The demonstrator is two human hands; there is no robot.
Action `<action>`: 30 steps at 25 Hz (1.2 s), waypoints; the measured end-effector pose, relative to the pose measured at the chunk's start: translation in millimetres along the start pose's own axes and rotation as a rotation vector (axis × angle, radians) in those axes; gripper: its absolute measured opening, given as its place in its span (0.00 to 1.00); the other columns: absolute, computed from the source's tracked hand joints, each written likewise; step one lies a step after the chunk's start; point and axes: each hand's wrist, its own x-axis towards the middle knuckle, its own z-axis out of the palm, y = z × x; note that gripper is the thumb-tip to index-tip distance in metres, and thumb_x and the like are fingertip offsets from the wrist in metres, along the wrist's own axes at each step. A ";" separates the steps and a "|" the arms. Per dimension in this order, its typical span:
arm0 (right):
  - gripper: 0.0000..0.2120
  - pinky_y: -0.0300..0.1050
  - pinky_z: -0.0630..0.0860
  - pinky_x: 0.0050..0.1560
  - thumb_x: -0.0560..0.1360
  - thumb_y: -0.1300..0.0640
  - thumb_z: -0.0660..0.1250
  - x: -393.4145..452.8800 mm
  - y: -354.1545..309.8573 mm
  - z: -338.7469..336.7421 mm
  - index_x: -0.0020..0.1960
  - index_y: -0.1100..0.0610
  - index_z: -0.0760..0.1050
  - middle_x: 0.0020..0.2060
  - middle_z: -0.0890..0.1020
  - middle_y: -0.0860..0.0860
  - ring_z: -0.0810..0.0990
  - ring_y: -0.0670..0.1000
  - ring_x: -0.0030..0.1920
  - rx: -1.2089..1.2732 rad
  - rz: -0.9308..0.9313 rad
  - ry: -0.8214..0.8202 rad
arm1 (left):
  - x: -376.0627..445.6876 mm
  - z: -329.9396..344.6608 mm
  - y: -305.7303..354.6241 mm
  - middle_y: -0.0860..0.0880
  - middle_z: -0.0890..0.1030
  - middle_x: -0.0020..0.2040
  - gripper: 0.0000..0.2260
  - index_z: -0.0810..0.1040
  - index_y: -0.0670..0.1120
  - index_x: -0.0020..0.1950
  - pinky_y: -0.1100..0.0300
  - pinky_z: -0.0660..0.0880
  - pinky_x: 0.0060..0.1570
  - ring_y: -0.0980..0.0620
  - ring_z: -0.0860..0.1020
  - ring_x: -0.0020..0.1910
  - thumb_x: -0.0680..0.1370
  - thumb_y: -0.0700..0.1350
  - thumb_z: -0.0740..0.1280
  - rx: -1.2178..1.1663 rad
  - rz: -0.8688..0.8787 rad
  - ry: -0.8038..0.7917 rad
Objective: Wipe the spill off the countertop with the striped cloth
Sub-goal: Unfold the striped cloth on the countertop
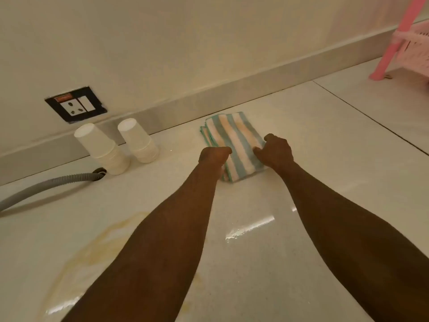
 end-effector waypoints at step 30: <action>0.18 0.53 0.72 0.56 0.75 0.48 0.66 -134.0 -10.8 16.8 0.61 0.56 0.76 0.58 0.78 0.57 0.76 0.58 0.57 -0.388 -0.332 0.125 | -83.6 -105.6 -129.5 0.53 0.80 0.58 0.19 0.77 0.50 0.64 0.61 0.71 0.53 0.51 0.78 0.56 0.74 0.52 0.68 0.591 0.448 0.256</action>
